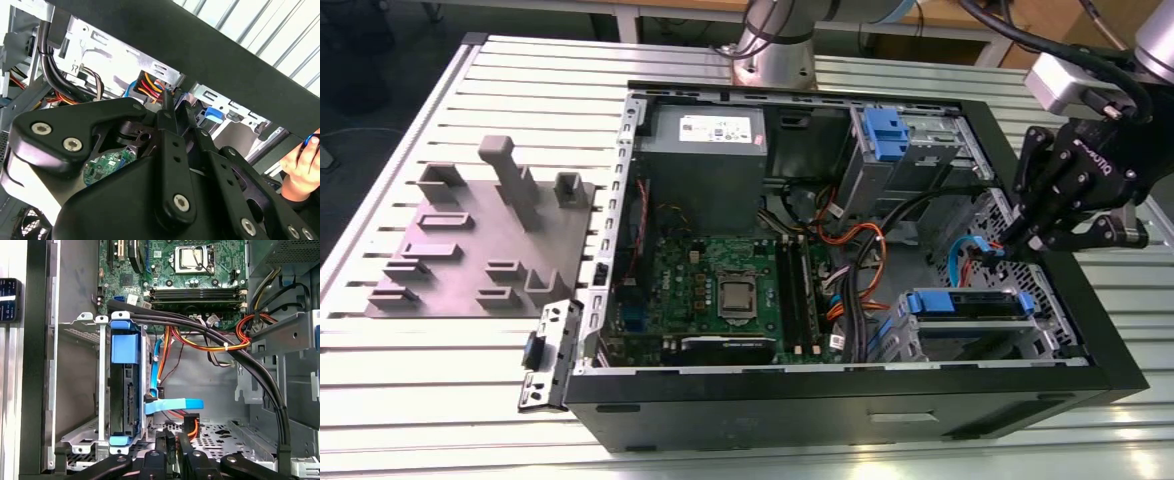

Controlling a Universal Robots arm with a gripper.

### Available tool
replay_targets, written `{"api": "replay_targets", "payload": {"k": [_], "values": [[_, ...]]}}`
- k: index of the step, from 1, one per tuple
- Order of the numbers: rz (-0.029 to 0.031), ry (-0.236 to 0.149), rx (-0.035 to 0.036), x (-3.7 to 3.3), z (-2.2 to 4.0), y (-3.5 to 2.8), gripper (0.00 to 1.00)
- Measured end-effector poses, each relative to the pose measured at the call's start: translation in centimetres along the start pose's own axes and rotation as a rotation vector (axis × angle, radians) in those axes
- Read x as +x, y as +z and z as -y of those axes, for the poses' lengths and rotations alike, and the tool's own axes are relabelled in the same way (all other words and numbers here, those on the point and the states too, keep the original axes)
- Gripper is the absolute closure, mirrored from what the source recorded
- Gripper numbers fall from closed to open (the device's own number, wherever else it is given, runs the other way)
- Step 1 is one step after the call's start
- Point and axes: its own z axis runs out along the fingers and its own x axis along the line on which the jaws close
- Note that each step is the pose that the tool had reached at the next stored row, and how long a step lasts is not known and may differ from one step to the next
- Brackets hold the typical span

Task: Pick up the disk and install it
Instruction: 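Insert the first disk wire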

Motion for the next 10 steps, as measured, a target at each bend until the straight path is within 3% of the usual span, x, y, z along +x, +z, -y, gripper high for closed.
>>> {"api": "replay_targets", "payload": {"k": [10], "values": [[-0.0021, 0.000, -0.0005, -0.06, 0.11, 0.00, 0.84]]}}
